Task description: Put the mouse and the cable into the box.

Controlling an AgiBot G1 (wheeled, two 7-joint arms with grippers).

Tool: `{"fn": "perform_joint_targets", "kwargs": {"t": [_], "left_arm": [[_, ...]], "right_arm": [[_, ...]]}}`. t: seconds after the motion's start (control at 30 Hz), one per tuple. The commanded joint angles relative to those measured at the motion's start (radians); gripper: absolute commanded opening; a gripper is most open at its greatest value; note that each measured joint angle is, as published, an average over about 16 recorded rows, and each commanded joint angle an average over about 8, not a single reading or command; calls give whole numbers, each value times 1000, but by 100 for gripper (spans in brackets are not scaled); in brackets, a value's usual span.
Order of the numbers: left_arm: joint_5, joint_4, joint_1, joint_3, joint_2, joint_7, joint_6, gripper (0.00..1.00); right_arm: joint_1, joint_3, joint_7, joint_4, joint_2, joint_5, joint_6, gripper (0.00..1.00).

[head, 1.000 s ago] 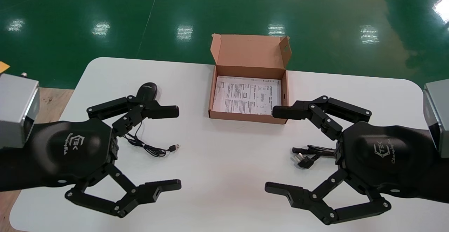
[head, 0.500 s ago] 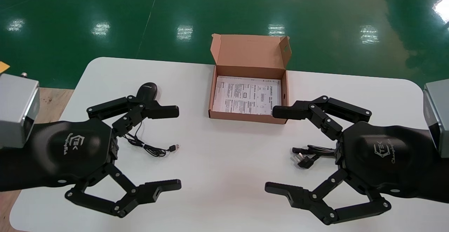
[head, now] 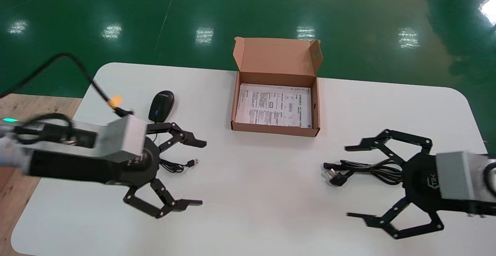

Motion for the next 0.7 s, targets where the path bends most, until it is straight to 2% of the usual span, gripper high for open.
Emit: {"fn": "perform_joint_targets", "kwargs": {"t": [0.03,0.2,0.33,0.5,0.7], "left_arm": [[90,60,-59,56,32,38,0,100],[290,296,-187,171,127,197,-20,100],[397,491,-258,227,201,330,-59,100],[461,687,-305,259,276,474,-126,100],[482,837,-323,269,334,593,-190,100]], "right_arm": [[49,-39,-77,-41,-2,-89,-5,100],[144,-117,-235,-222,-76,-263,25,100],[196,-164,-340,-362,-141,-362,45,100],[244,-203,-440,-521,-208,-433,68,100],[284,-227,-526,-680,-265,-480,107,100]]}}
